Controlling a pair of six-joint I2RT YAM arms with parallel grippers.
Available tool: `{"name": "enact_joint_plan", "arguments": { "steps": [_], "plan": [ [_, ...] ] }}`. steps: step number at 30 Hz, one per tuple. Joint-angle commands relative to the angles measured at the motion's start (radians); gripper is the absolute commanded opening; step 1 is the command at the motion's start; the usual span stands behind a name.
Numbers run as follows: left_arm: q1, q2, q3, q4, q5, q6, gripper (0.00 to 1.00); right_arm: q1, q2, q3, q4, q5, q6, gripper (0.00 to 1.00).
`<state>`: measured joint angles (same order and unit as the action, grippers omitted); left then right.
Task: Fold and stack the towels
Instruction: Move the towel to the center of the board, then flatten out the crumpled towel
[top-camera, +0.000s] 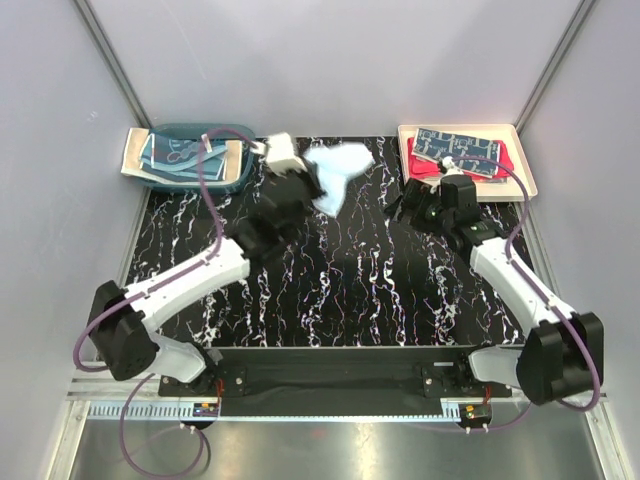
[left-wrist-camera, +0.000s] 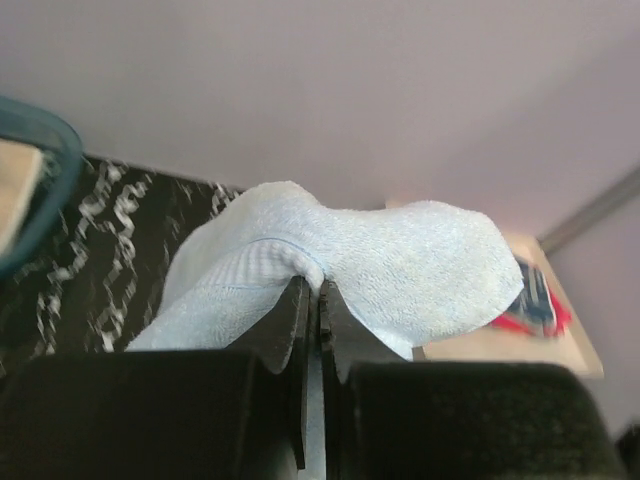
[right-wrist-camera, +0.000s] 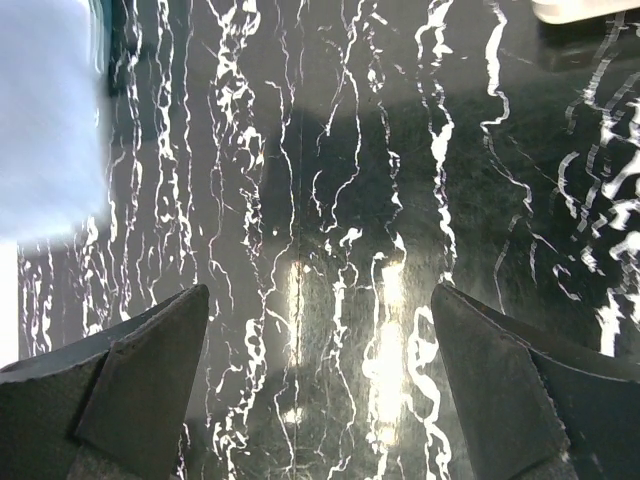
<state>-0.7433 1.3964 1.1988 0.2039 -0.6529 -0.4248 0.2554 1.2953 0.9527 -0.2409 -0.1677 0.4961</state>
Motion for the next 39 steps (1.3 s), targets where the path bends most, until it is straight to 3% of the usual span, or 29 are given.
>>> {"name": "enact_joint_plan", "arguments": {
  "steps": [1, 2, 3, 5, 7, 10, 13, 17, 21, 23, 30, 32, 39],
  "plan": [
    [-0.157, 0.013, -0.024, -0.067, -0.178, -0.011, 0.0, 0.008, -0.106, -0.028, -0.034, 0.066, 0.03, 1.0],
    [-0.178, 0.042, -0.006, -0.108, -0.18, -0.087, 0.0, 0.007, -0.122, -0.037, -0.047, 0.082, 0.035, 1.0],
    [-0.2, 0.058, -0.005, -0.168, -0.162, -0.133, 0.07, 0.008, -0.151, -0.054, -0.061, 0.12, 0.039, 1.0],
    [-0.2, 0.108, -0.025, -0.196, -0.068, -0.237, 0.3, 0.008, -0.18, -0.069, -0.095, 0.145, 0.05, 1.0],
    [-0.202, 0.139, -0.048, -0.186, 0.022, -0.262, 0.45, 0.008, -0.208, -0.088, -0.133, 0.16, 0.05, 1.0],
    [-0.194, 0.156, -0.083, -0.189, 0.082, -0.281, 0.58, 0.008, -0.24, -0.112, -0.178, 0.2, 0.05, 1.0],
    [-0.156, 0.121, -0.143, -0.173, 0.168, -0.314, 0.59, 0.008, -0.263, -0.141, -0.204, 0.249, 0.058, 1.0],
    [-0.108, 0.047, -0.208, -0.27, 0.177, -0.383, 0.51, 0.031, -0.275, -0.184, -0.23, 0.18, 0.081, 1.0],
    [-0.085, -0.029, -0.332, -0.307, 0.206, -0.459, 0.44, 0.068, -0.319, -0.277, -0.247, 0.143, 0.157, 0.87],
    [-0.077, -0.066, -0.399, -0.308, 0.231, -0.48, 0.44, 0.088, -0.344, -0.313, -0.253, 0.135, 0.208, 0.75],
    [-0.01, -0.065, -0.528, -0.183, 0.449, -0.474, 0.44, 0.269, -0.375, -0.43, -0.23, 0.161, 0.347, 0.65],
    [-0.011, -0.051, -0.544, -0.161, 0.469, -0.476, 0.45, 0.343, -0.373, -0.44, -0.207, 0.204, 0.401, 0.63],
    [0.015, -0.007, -0.597, -0.058, 0.536, -0.482, 0.46, 0.426, -0.297, -0.479, -0.101, 0.243, 0.49, 0.61]
  ]
}}
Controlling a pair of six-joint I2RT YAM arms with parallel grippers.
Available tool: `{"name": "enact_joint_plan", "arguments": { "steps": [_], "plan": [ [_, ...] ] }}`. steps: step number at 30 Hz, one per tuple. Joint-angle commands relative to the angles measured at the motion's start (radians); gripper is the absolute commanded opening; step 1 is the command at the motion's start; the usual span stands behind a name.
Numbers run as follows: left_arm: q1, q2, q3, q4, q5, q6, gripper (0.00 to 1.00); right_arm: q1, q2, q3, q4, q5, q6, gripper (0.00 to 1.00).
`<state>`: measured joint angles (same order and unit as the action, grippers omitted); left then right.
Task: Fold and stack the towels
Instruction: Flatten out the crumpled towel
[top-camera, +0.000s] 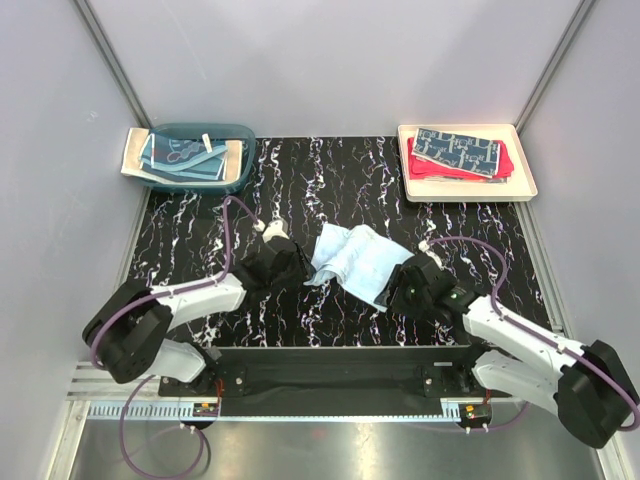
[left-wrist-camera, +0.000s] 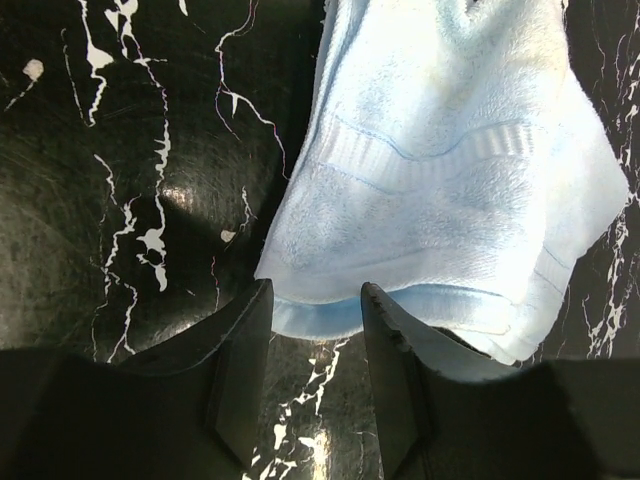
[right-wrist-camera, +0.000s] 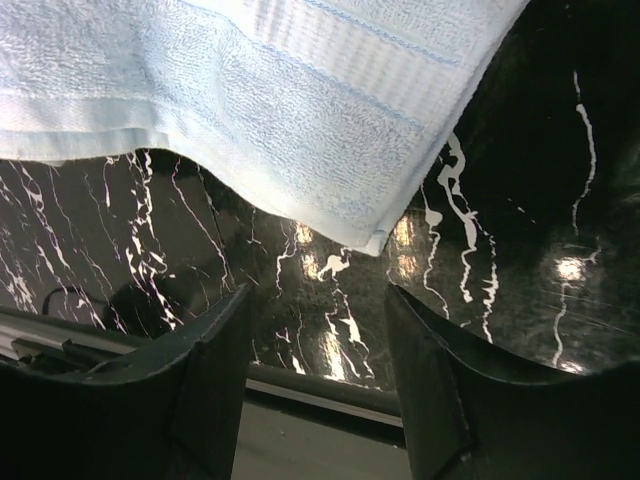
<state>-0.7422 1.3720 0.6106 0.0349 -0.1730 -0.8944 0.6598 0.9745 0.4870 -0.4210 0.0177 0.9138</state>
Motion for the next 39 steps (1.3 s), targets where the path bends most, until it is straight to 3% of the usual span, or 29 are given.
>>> {"name": "enact_joint_plan", "arguments": {
  "steps": [1, 10, 13, 25, 35, 39],
  "plan": [
    [0.017, 0.031, -0.012, 0.117, 0.058, -0.012, 0.46, 0.02, 0.029, -0.019, 0.106, 0.06, 0.089, 0.61],
    [0.026, 0.085, -0.028, 0.175, 0.081, -0.021, 0.45, 0.02, 0.096, -0.056, 0.237, 0.143, 0.164, 0.56],
    [0.027, 0.087, -0.028, 0.175, 0.081, -0.02, 0.45, 0.02, 0.101, -0.054, 0.246, 0.14, 0.178, 0.5],
    [0.033, 0.072, -0.051, 0.16, 0.078, -0.018, 0.41, 0.021, 0.141, -0.096, 0.274, 0.137, 0.203, 0.48],
    [0.043, 0.073, -0.061, 0.169, 0.078, -0.009, 0.43, 0.02, 0.124, -0.079, 0.251, 0.162, 0.198, 0.19],
    [0.047, 0.081, -0.054, 0.174, 0.082, -0.005, 0.41, 0.02, 0.061, -0.074, 0.177, 0.192, 0.198, 0.12]
  ]
}}
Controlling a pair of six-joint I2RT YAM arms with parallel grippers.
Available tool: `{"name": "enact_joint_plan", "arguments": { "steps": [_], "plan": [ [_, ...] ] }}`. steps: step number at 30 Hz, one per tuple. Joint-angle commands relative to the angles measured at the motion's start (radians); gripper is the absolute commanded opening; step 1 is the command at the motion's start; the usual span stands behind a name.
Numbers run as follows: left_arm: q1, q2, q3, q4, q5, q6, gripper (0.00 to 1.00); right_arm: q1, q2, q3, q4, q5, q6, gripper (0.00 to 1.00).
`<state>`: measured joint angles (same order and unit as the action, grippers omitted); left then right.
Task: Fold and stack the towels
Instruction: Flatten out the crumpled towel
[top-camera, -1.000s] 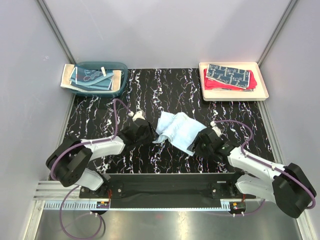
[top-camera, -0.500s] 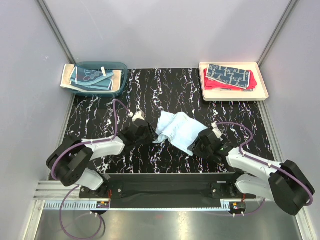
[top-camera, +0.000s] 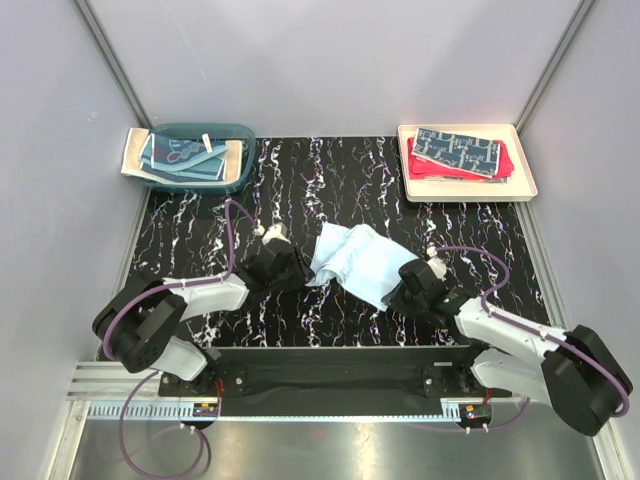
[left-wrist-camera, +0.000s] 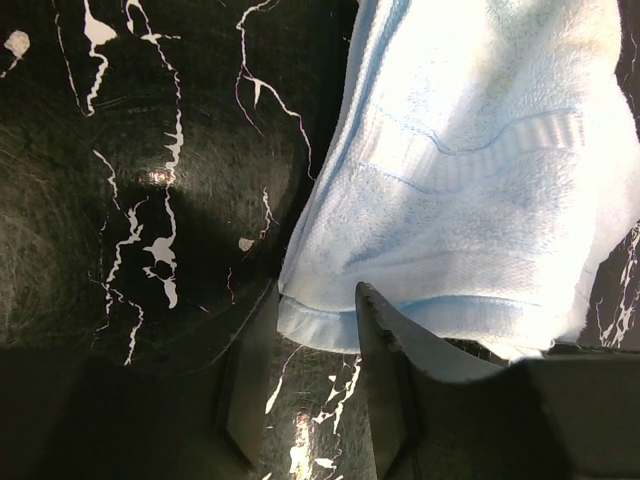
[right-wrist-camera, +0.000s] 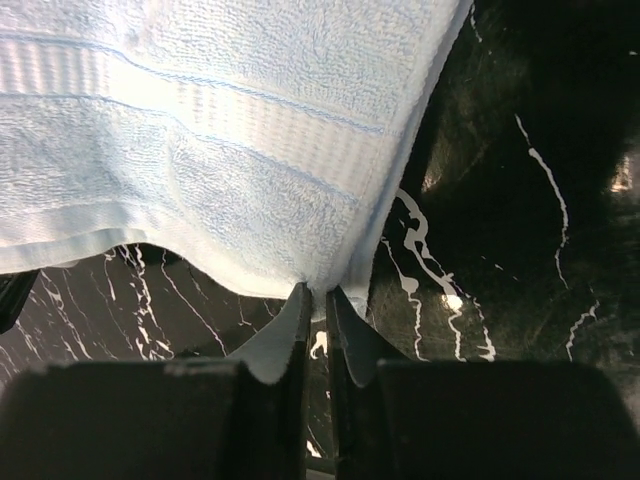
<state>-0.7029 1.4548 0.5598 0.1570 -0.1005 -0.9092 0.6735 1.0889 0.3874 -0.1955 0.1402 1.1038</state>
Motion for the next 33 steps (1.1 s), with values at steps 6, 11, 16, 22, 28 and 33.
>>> {"name": "enact_joint_plan", "arguments": {
  "steps": [6, 11, 16, 22, 28, 33],
  "plan": [
    [0.009, 0.007, 0.002, 0.061, 0.018, 0.013, 0.33, 0.006, -0.145, 0.038, -0.133, 0.101, -0.004, 0.1],
    [0.01, 0.027, 0.014, 0.067, 0.024, 0.015, 0.21, 0.008, -0.165, 0.034, -0.153, 0.108, -0.005, 0.1],
    [0.013, 0.021, 0.022, 0.065, 0.024, 0.02, 0.06, 0.008, -0.178, 0.045, -0.17, 0.114, -0.015, 0.1],
    [0.022, -0.026, 0.061, -0.005, -0.002, 0.05, 0.0, 0.006, -0.213, 0.102, -0.232, 0.156, -0.048, 0.09],
    [0.022, -0.215, 0.136, -0.192, -0.096, 0.122, 0.0, 0.006, -0.247, 0.305, -0.353, 0.242, -0.189, 0.07],
    [-0.007, -0.417, 0.245, -0.374, -0.171, 0.219, 0.0, 0.006, -0.184, 0.546, -0.436, 0.268, -0.392, 0.01]
  ]
}}
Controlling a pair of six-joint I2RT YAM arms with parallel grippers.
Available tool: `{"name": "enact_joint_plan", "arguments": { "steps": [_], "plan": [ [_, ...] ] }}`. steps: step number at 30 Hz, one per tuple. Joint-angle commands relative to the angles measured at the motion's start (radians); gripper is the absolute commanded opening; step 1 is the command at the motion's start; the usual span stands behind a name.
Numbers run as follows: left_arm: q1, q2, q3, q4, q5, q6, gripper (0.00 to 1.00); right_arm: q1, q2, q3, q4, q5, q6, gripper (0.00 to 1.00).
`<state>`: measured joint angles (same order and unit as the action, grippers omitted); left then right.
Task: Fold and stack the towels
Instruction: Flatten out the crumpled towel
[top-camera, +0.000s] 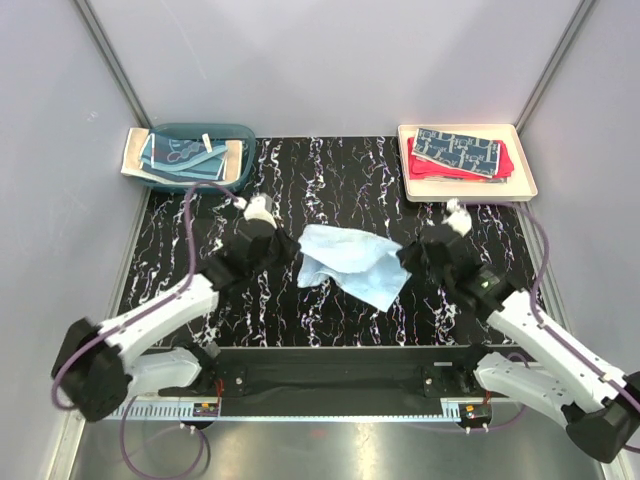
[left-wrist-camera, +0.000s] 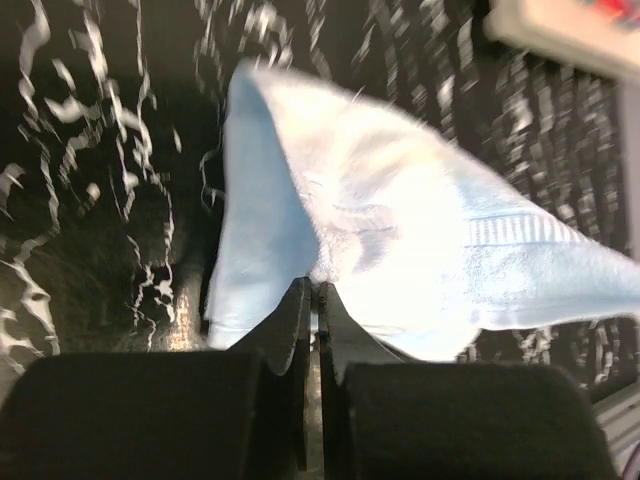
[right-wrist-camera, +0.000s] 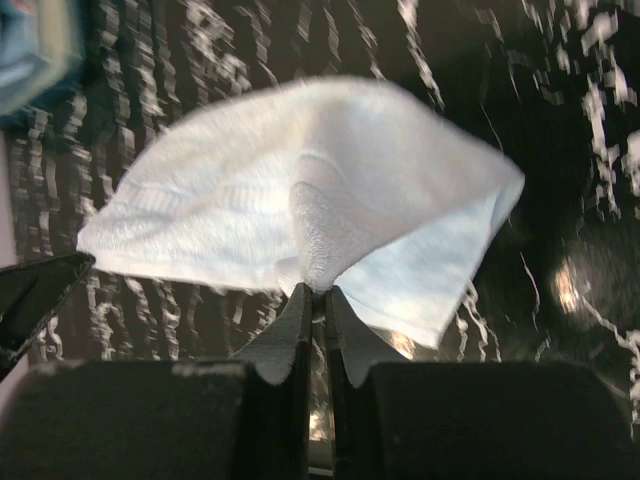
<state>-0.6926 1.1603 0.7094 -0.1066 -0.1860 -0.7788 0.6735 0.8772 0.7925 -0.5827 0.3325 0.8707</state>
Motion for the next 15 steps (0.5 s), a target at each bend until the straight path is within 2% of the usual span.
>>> {"name": "enact_joint_plan", "arguments": {
  "steps": [1, 3, 7, 15],
  "plan": [
    [-0.025, -0.16, 0.114, -0.131, -0.096, 0.102, 0.0, 0.008, 0.038, 0.221, -0.054, 0.077, -0.189, 0.0],
    [-0.048, -0.24, 0.166, -0.201, -0.122, 0.147, 0.0, 0.006, 0.058, 0.301, -0.069, 0.091, -0.268, 0.0],
    [-0.091, -0.298, 0.332, -0.317, -0.17, 0.207, 0.0, 0.008, 0.104, 0.498, -0.091, 0.105, -0.366, 0.0],
    [-0.169, -0.347, 0.531, -0.395, -0.179, 0.28, 0.0, 0.008, 0.163, 0.712, -0.074, 0.017, -0.532, 0.0]
  ]
}}
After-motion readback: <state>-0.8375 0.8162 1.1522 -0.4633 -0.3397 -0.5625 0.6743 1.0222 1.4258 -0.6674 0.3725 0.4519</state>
